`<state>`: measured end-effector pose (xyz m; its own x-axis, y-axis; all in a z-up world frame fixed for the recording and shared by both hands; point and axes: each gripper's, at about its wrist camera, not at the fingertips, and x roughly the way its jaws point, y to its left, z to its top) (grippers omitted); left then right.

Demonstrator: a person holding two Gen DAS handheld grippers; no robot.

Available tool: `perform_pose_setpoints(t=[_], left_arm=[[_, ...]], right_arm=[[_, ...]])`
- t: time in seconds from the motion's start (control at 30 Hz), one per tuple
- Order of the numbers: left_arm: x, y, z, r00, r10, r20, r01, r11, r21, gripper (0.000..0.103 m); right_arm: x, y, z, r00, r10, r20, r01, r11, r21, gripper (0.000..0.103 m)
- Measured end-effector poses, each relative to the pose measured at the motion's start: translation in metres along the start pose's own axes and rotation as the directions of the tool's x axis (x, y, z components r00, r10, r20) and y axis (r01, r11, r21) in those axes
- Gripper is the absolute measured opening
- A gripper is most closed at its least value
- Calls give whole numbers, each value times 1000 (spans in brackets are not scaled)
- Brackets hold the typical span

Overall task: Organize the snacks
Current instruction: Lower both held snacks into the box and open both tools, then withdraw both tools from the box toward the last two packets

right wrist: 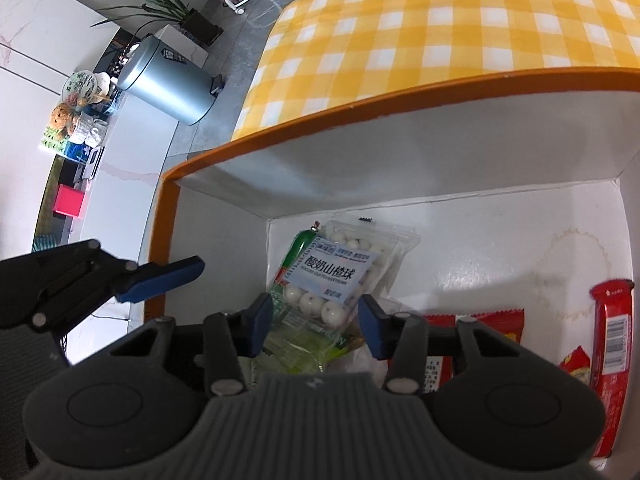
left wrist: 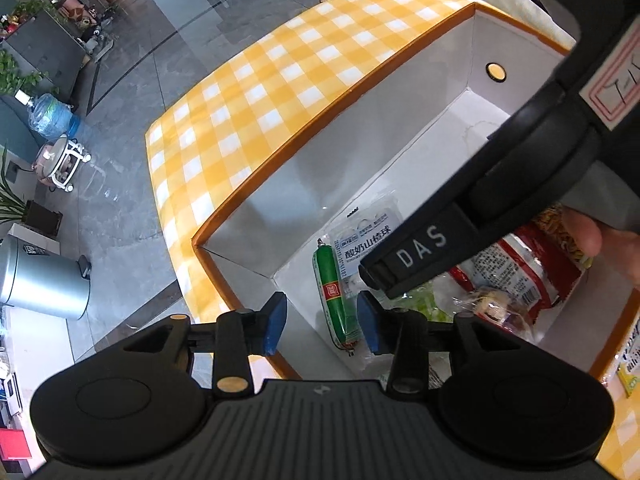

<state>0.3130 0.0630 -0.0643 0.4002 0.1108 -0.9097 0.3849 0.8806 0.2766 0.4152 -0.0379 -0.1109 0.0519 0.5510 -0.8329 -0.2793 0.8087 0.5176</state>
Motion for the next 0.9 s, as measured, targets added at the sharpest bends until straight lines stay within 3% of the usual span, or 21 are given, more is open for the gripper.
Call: perform_pose_setpoints(t=[0.17,0.27,0.57,0.77,0.9], left_arm=[[-12,-4,-3,1000,-7,19,7,1000,3,50],[-21,-7,-6,1000,-8,27,9,1000,-10,50],[-63,-10,-18,993,-58,101,70,990,-118,50],[-99,-17,-40,977,-75,200,118,970,-211,50],[-120,-29,-61,960,-82,268,153,954,-256,52]], right_arm=[[-15,4,-3,999,-26,18,26,1000,-12,27],[-27,6,-5,998,-47,32,48,999,-18,24],[-66,17,-31,987,-139,82,145,987,-68,24],[-107,32,-69,970,-156,184,182,974,-132,24],[-136,45,-104,944,-176,279,233,955,-184,24]])
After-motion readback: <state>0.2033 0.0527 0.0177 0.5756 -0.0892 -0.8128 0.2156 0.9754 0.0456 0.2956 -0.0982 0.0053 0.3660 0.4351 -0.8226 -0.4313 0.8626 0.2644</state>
